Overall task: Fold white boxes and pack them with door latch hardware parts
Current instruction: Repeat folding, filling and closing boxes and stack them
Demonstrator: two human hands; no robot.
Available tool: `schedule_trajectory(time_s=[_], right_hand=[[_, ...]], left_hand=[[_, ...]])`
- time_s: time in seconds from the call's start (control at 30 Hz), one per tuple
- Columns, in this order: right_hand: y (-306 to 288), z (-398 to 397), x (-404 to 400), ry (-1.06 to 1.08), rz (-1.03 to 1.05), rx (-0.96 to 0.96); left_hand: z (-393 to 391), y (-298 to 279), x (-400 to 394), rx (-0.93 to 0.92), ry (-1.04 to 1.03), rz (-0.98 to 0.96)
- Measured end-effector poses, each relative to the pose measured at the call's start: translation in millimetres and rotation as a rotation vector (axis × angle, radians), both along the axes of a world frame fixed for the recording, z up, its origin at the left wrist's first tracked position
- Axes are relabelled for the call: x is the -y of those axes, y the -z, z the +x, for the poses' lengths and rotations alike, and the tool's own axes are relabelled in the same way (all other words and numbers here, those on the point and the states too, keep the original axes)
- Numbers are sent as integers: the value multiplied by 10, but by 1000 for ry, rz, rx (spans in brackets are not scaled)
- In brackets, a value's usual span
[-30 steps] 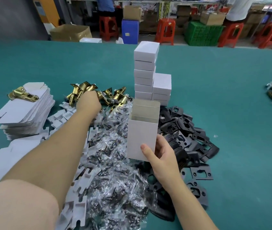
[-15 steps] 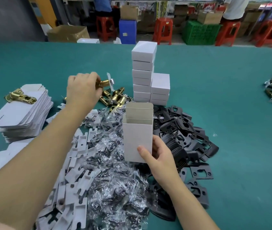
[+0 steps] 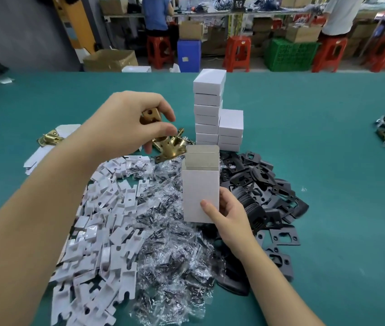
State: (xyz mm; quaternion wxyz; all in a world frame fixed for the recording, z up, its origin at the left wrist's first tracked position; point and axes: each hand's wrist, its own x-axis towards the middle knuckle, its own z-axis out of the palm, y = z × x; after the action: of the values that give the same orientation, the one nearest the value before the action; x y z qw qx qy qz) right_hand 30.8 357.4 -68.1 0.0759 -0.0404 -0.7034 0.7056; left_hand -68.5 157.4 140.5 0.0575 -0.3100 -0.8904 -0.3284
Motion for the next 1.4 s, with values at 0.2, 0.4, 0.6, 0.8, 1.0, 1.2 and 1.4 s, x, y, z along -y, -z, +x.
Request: schedule_trajectory(time_s=[0.2, 0.4, 0.6, 0.8, 1.0, 1.2, 1.4], right_hand=[[-56, 25, 2, -45, -27, -55], [-57, 30, 3, -56, -60, -91], [-34, 24, 10, -57, -59, -96], [-18, 27, 14, -64, -30, -115], [-27, 33, 7, -53, -26, -115], [-11, 26, -20, -17, -75, -116], [30, 10, -23, 19, 59, -92]], left_hand=[[177, -12, -193, 43, 128, -11], [198, 190, -262, 59, 98, -54], [234, 299, -336, -1, 99, -86], [257, 306, -441, 25, 136, -207], [278, 289, -548, -78, 126, -433], [280, 358, -578, -61, 108, -416], [180, 394, -463, -143, 75, -555]])
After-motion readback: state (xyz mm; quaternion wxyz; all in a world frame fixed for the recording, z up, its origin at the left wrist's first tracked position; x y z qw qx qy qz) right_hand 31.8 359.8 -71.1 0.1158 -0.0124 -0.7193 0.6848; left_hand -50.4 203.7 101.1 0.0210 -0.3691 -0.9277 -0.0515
